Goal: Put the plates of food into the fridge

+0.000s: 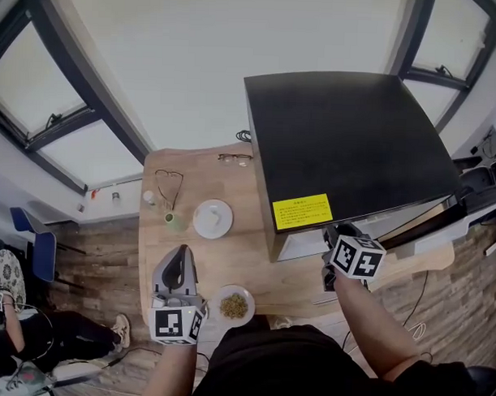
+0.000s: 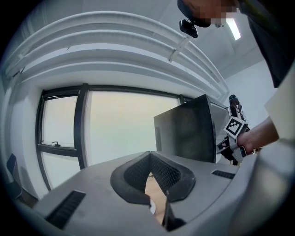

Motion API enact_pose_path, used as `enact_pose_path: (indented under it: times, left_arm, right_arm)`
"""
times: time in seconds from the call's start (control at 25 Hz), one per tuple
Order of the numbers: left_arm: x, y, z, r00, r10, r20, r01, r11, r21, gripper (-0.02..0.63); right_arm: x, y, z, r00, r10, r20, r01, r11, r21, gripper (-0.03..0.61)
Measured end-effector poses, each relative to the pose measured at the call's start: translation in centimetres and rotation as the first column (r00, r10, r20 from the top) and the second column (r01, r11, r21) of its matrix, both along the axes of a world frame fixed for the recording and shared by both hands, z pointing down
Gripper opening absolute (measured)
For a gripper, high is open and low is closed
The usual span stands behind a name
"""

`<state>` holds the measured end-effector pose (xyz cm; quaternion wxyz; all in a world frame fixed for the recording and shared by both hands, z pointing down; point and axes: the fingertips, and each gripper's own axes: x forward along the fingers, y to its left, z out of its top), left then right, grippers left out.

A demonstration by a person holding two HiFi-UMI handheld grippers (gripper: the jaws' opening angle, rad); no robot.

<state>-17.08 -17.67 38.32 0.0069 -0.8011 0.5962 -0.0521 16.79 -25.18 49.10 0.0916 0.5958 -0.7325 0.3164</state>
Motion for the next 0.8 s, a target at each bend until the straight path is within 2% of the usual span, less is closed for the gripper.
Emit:
enact_pose_path:
  times: [0.12, 0.24, 0.4, 0.6, 0.8]
  left_arm:
    - [-0.7, 0.5, 0.1, 1.0, -0.022, 0.001, 0.022, 1.0, -0.004, 0.005]
    - [-1.2, 1.3, 0.2, 0.999, -0.04, -0.004, 0.04, 0.999, -0.008, 0.005]
    - [-1.6, 2.5, 0.0, 0.998, -0.063, -0.005, 0.063, 0.998, -0.006, 0.005]
    - [-1.2, 4.2, -0.6, 0.995, -0.093, 0.038, 0.093, 0.996, -0.004, 0.003]
    - [-2.0, 6.4, -0.6, 0.984, -0.179, 0.022, 0.179, 0.984, -0.005, 0.005]
  right_arm:
    - [0.3, -0.8, 0.2, 0.995, -0.012, -0.1, 0.012, 1.0, 0.003, 0.16]
    - [0.9, -1.0, -0.1, 0.99, 0.008, -0.139, -0.004, 1.0, 0.028, 0.163]
    - [1.1, -0.9, -0.8, 0.992, 0.019, -0.123, -0.011, 0.998, 0.066, 0.164]
    - [1.0, -0.3, -2.2, 0.993, 0.002, -0.117, 0.012, 0.993, 0.115, 0.163]
    - [0.9, 1.4, -3.5, 0.993, -0.048, -0.106, 0.065, 0.985, 0.162, 0.163]
